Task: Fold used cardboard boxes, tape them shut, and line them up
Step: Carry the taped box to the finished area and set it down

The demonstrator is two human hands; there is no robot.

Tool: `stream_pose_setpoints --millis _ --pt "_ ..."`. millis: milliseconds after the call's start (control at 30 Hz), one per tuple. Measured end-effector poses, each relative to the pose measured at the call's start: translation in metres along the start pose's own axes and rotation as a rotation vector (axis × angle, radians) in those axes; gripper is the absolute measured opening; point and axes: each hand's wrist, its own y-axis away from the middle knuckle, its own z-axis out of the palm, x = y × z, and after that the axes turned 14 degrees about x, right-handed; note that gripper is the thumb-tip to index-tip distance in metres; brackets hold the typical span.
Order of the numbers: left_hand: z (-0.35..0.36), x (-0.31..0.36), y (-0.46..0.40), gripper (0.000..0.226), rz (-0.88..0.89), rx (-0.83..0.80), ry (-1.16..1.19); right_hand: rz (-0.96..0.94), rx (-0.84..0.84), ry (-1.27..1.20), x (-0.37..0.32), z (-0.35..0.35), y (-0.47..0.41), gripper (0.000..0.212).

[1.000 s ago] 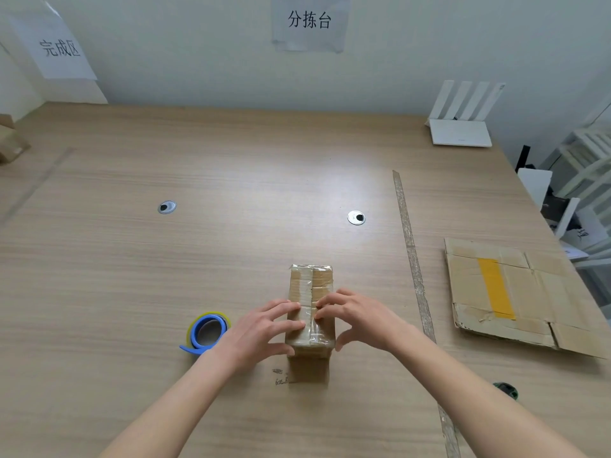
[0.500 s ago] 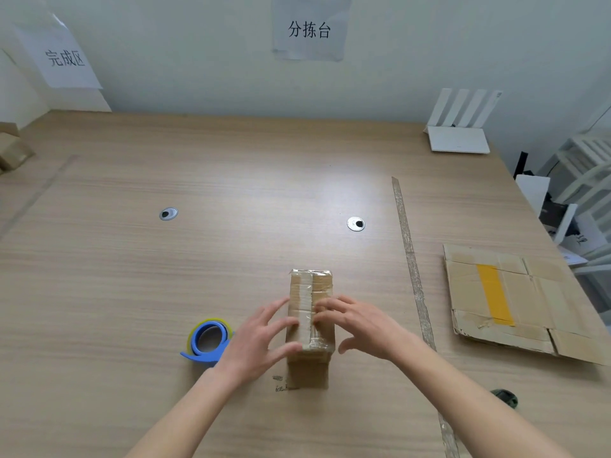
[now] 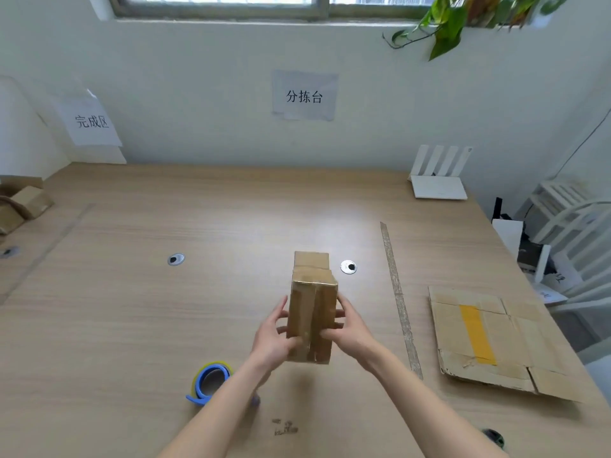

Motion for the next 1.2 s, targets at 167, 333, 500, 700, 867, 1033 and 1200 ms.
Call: stream_pose_setpoints --millis 167,333,500,700,867,1033,1200 --pt "-0.035 0.121 0.009 0.064 0.109 -0.023 0.187 -0.016 -0.008 -0.237 -0.131 -0.033 0.007 0.083" --pt "-0.077 0.214 0.036 0.018 0.235 0.134 0.250 -0.249 0.026 -0.269 -0.230 -0.050 0.042 0.073" --pt "-0.123 0.263 0.055 0.091 0.297 0.232 0.273 -0.400 -0.034 -0.348 -0.289 -0.052 0.073 0.054" --pt "-0.191 0.272 0.072 0.063 0.364 0.279 0.430 -0.593 0.036 -0.200 -0.328 -0.020 0.091 0.066" --pt "-0.278 0.250 0.071 0.081 0.442 0.410 0.358 -0.699 -0.046 -0.020 -0.357 0.048 0.106 0.058" --pt "-0.382 0.216 0.072 0.097 0.490 0.498 0.239 -0.714 -0.071 0.007 -0.382 0.146 0.137 0.063" --pt "-0.491 0.175 0.074 0.106 0.461 0.599 0.127 -0.716 -0.124 0.004 -0.393 0.259 0.166 0.068"
